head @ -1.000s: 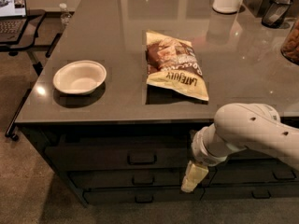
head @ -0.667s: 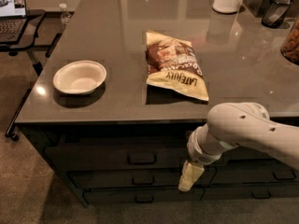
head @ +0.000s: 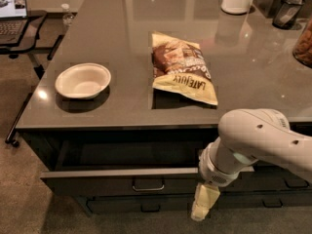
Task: Open top drawer
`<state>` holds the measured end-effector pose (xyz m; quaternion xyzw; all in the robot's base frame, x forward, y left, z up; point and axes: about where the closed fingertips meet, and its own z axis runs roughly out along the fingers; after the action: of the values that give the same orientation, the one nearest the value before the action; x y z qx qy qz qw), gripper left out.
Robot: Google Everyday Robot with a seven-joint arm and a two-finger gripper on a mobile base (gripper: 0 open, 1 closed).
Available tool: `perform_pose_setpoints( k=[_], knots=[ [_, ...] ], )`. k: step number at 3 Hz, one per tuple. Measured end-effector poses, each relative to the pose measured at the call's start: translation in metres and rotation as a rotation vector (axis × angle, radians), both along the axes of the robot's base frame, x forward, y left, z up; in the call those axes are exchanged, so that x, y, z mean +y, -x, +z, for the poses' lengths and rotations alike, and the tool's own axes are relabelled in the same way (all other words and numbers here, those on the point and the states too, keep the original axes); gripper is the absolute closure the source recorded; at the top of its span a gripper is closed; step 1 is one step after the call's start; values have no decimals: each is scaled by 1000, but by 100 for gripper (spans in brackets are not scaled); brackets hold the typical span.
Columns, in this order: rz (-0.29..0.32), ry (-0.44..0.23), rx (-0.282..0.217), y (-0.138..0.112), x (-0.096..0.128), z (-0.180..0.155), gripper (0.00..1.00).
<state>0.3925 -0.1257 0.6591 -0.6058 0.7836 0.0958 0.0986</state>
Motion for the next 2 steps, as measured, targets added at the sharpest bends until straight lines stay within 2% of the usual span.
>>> perform_pose_setpoints(
  k=[1, 2],
  knots=[
    [0, 0, 0, 0, 0, 0, 0],
    [-3, 5, 27, 4, -1, -11, 0]
  ],
)
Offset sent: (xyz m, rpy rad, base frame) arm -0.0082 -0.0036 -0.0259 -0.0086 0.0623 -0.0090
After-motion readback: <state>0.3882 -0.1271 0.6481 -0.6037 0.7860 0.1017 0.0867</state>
